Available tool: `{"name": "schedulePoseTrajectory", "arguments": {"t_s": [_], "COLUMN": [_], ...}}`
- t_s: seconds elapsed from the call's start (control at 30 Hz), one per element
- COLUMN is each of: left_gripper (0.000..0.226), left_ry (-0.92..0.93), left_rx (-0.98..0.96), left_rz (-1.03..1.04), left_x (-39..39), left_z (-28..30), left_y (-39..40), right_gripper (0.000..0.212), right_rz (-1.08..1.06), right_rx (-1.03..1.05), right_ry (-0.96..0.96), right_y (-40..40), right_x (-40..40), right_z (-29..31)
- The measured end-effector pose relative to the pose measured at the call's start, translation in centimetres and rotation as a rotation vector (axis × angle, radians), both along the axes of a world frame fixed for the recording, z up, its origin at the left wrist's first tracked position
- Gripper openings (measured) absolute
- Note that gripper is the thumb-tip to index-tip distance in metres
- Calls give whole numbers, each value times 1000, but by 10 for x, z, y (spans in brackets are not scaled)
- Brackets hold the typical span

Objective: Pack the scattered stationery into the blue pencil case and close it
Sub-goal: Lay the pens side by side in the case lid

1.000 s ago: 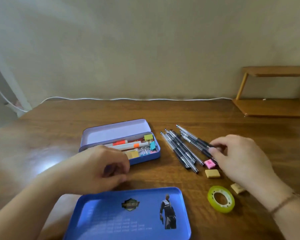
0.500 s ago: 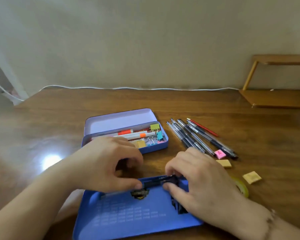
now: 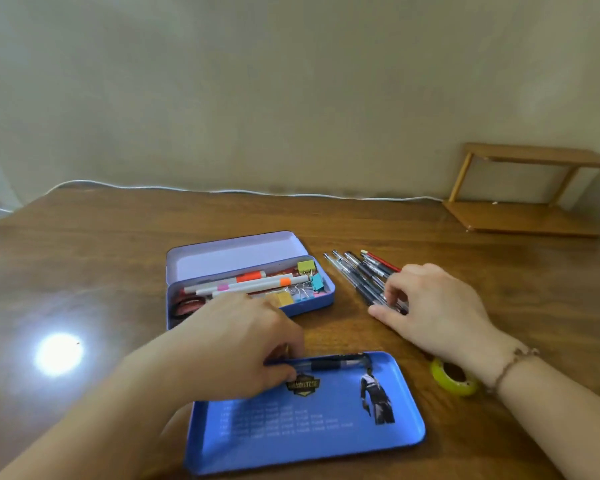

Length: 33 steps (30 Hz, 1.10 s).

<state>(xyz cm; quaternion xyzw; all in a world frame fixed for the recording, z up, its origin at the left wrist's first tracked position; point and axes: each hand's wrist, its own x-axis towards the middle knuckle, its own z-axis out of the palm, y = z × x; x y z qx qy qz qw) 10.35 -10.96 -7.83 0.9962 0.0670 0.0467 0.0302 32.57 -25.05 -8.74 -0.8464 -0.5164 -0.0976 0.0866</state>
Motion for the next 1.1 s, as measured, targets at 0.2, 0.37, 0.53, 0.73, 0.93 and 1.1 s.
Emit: {"name": "schedulePoseTrajectory", "arguments": {"t_s": [0.2, 0.37, 0.53, 0.73, 0.93, 1.1], "left_gripper": [20, 20, 21, 23, 8, 12], "left_ry": [-70, -135, -185, -182, -156, -233], "left_rx": [-148, -230, -265, -318, -470, -577], "left_rz": [-8, 54, 128, 167, 166, 253], "left_x": [16, 23, 30, 30, 25, 18], "left_z": [-16, -23, -24, -25, -17, -15], "left_y": [-9, -18, -23, -22, -12, 2], "right_gripper": [18, 3, 12, 27, 33, 27], "right_rz": [62, 80, 208, 594, 724, 716], "right_rx": [-11, 249, 889, 1065, 403, 157], "right_ry": [-112, 167, 1123, 772, 359, 289], "right_y": [-11, -18, -38, -46, -30, -22], "right_x": [5, 12, 28, 9, -33, -45], "right_z": [-2, 2, 23, 31, 1, -10]}}
